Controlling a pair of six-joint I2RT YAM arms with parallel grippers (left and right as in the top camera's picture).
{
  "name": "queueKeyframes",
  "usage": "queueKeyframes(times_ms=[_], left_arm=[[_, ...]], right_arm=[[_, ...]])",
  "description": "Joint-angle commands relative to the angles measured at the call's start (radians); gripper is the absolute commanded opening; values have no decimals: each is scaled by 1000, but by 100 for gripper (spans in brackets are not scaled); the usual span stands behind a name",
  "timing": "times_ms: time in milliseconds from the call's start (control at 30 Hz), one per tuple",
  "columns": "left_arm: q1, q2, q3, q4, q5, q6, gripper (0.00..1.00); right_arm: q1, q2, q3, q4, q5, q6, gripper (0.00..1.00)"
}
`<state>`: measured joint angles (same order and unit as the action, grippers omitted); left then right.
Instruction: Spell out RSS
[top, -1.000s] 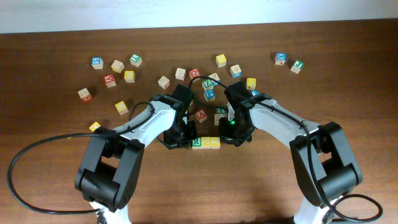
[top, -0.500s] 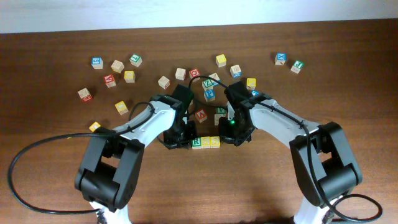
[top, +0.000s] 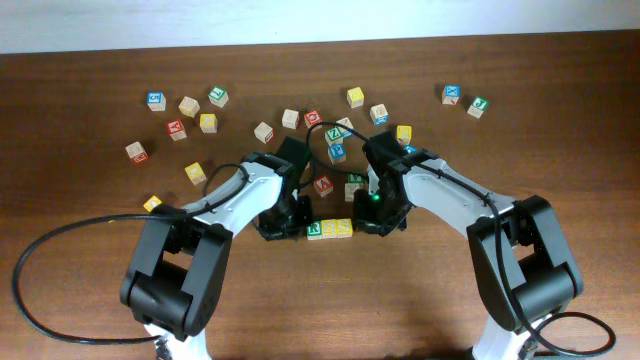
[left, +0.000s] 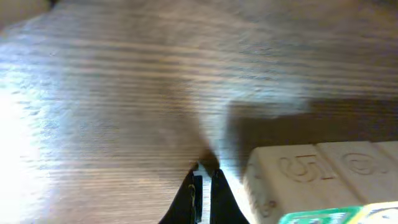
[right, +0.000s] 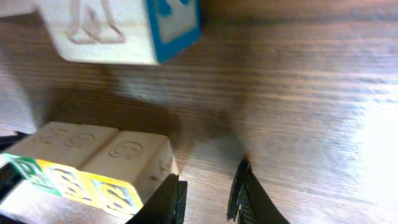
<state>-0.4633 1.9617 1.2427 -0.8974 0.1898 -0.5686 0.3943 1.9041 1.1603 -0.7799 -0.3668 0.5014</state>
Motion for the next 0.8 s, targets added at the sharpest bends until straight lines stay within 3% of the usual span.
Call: queueKeyframes(times_ms=[0,167,200,233,300,333,367,567,767], left_arm=[[30,2,52,-60,-76,-3,0],[111,-151,173,-185,-164,18,0],[123,-196,189,-199,-169,17,3],[143,-262,204,-210,-169,17,10],[179,-365,206,-211,-169,17,47],[199,-409,206,-212,-169,17,67],[233,-469,206,-212,-169,17,99],[346,-591,206,-212,-224,17,99],[346,-591,206,-212,-224,17,99]], right_arm=[[-15,27,31,-56,99,5,20],[-108,-69,242,-345,183,-53,22],[-121,-118,281,-406,211,-62,27],[-127,-193,318,-475,245,-79,47],[-126,-328,333,-538,282,-79,67],[-126,-399,333,-565,296,-79,72],[-126,-539,332,-624,324,-79,98],[-126,-1019,330,-731,364,-74,99],[-126,-1145,330,-732,315,-75,98]])
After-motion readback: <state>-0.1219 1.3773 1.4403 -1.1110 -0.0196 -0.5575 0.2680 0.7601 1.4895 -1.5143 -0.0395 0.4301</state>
